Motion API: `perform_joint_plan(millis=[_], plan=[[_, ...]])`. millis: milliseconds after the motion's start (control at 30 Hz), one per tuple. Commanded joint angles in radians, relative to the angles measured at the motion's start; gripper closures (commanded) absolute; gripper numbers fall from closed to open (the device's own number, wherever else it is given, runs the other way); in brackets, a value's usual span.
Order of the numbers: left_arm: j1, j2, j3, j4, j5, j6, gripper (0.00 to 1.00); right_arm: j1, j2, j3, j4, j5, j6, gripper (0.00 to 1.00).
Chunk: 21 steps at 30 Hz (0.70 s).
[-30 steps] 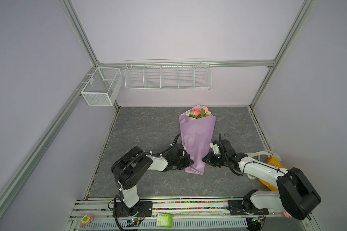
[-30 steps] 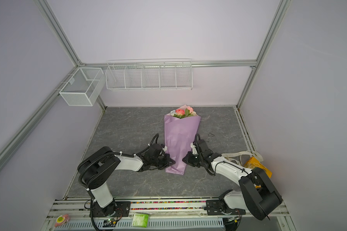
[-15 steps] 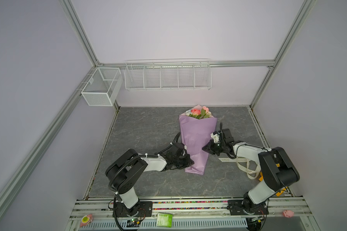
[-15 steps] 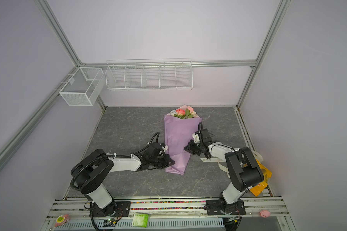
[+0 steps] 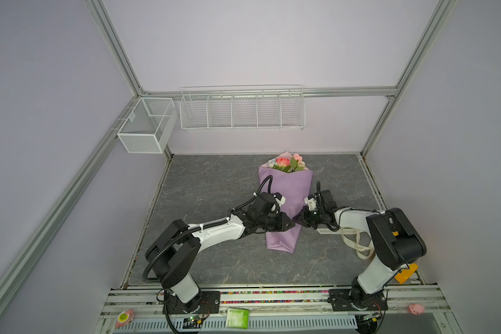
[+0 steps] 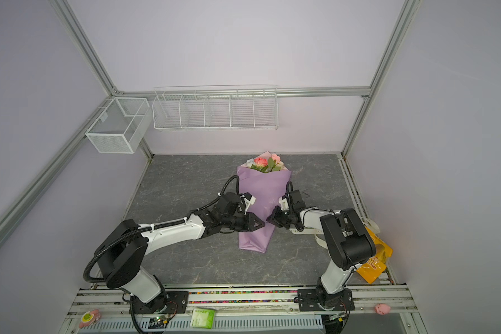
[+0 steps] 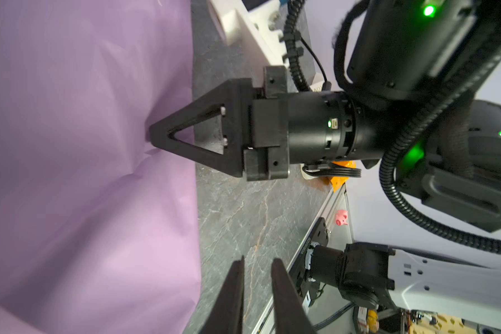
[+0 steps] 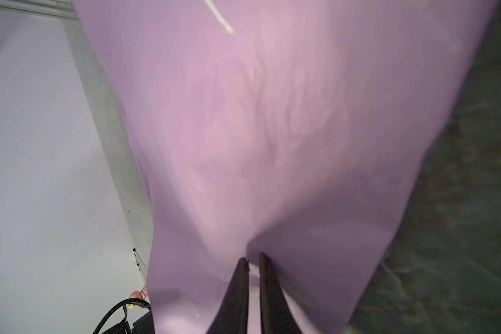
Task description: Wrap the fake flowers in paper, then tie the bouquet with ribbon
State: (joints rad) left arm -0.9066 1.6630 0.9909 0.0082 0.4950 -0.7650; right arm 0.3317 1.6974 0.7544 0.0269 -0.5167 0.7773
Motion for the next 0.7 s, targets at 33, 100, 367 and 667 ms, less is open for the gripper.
perform_joint_plan(millis=[33,100,367,667], plan=[[-0.046,0.091,0.061,-0.161,0.015,0.091,0.82,-0.002,-0.023,-0.009,-0.002,0.014,-0.009,0.86],[-0.056,0.113,0.067,-0.202,-0.01,0.118,0.82,-0.002,-0.021,-0.01,-0.003,0.015,-0.007,0.86],[-0.055,0.132,-0.073,-0.169,-0.045,0.111,0.85,-0.001,-0.027,-0.004,-0.005,0.02,-0.006,0.85],[-0.055,0.152,-0.176,-0.002,-0.032,0.03,0.87,-0.035,-0.046,0.1,-0.091,0.054,-0.06,0.82]])
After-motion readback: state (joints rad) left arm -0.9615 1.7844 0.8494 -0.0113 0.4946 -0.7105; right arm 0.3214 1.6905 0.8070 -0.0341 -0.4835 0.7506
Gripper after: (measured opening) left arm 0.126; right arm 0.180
